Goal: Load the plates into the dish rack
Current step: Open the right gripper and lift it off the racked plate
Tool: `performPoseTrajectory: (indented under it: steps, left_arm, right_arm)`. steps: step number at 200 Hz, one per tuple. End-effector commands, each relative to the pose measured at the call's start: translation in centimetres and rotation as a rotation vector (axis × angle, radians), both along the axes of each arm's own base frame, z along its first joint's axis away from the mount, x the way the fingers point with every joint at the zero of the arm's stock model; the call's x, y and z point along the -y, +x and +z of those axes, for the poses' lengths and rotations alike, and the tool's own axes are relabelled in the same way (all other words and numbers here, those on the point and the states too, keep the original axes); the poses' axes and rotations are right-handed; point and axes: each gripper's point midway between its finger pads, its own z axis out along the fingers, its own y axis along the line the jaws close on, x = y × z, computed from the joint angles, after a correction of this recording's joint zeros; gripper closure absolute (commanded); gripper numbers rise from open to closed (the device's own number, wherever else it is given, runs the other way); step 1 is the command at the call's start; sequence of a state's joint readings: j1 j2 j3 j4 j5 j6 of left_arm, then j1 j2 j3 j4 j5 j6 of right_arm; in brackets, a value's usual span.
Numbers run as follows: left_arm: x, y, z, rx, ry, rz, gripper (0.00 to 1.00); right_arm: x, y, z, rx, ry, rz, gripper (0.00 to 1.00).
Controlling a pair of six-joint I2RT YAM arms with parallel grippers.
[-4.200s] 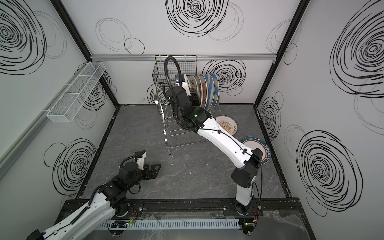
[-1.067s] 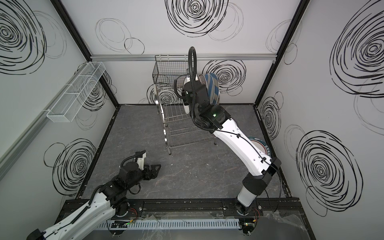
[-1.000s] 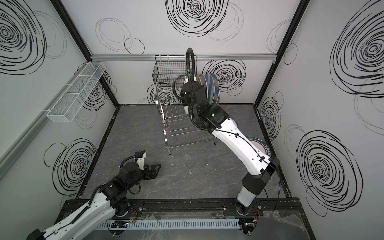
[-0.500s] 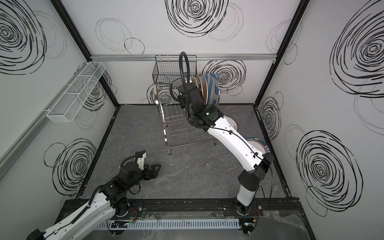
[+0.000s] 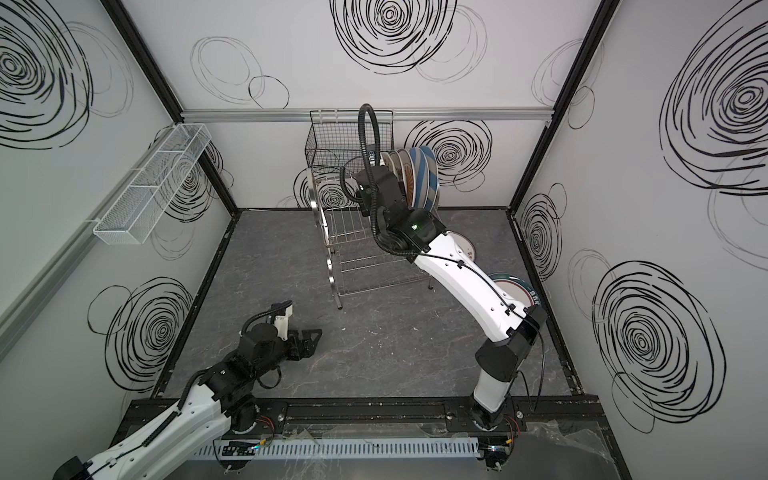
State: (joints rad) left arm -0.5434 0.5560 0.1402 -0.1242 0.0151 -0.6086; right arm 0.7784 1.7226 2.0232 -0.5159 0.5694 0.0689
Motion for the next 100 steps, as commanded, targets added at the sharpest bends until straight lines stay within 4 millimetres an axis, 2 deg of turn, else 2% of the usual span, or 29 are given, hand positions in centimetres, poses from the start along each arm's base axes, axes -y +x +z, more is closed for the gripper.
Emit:
performPoseTrajectory:
  steps: [1,22,34,45,100]
  left_arm:
    - [0.4,0.5,0.9,0.043,-0.011,-0.012,0.04]
    - [0.4,0.5,0.8,0.041,-0.009,-0.01,0.04]
    - [0.4,0.5,0.8,0.041,-0.01,-0.011,0.04]
    - [0.4,0.5,0.9,0.043,-0.009,-0.009,0.04]
    - [0.3,0.6,0.9,0.043,-0.007,-0.005,0.04]
  right_arm:
    - [0.2,0.1,0.6,0.01,-0.001,-0.012,0.63]
    - [0.0,0.0,0.8,0.012,0.002,0.0,0.62]
    - [0.1,0.0,1.0,0.013,0.001,-0.003,0.54]
    - [0.3,0.0,1.2,0.013,-0.006,-0.009,0.52]
    - [1.3,-1.8,4.6,0.062,0.02,0.008,0.33]
